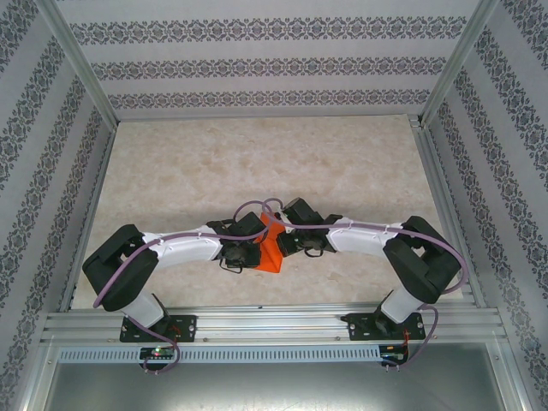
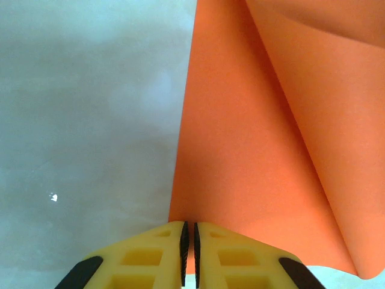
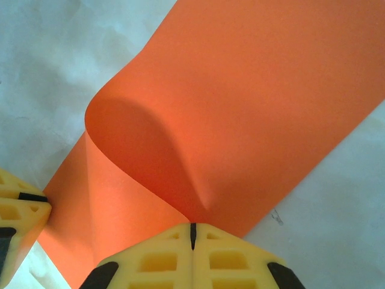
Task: Fold a paper plane with a square sheet of paper (pick it up from the middle)
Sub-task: Fold the triangle a second time at the center of the table.
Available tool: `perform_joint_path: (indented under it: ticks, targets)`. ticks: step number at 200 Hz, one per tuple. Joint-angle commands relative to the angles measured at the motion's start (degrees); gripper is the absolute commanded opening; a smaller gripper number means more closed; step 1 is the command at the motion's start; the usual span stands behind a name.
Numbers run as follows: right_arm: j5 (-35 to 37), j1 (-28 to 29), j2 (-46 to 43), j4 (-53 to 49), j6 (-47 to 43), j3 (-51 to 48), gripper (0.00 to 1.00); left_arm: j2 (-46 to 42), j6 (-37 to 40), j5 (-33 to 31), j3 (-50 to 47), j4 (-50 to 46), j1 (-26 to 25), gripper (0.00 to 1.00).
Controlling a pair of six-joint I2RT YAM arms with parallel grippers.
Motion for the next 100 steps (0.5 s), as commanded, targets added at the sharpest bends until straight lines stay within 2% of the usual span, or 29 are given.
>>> perform_joint_path:
  ticks: [1,100]
  targets:
    - [0.5,-0.7,1.3,-0.2,-1.1,1.6,0.04,1.1,1.2,-1.6,0.2,-4.7,-0.6,0.16]
    - [2.2,-0.5,0.7,-1.8,-0.7,1.6,0.05,1.1,1.3,-1.6,0.1,-4.7,-0.6,0.16]
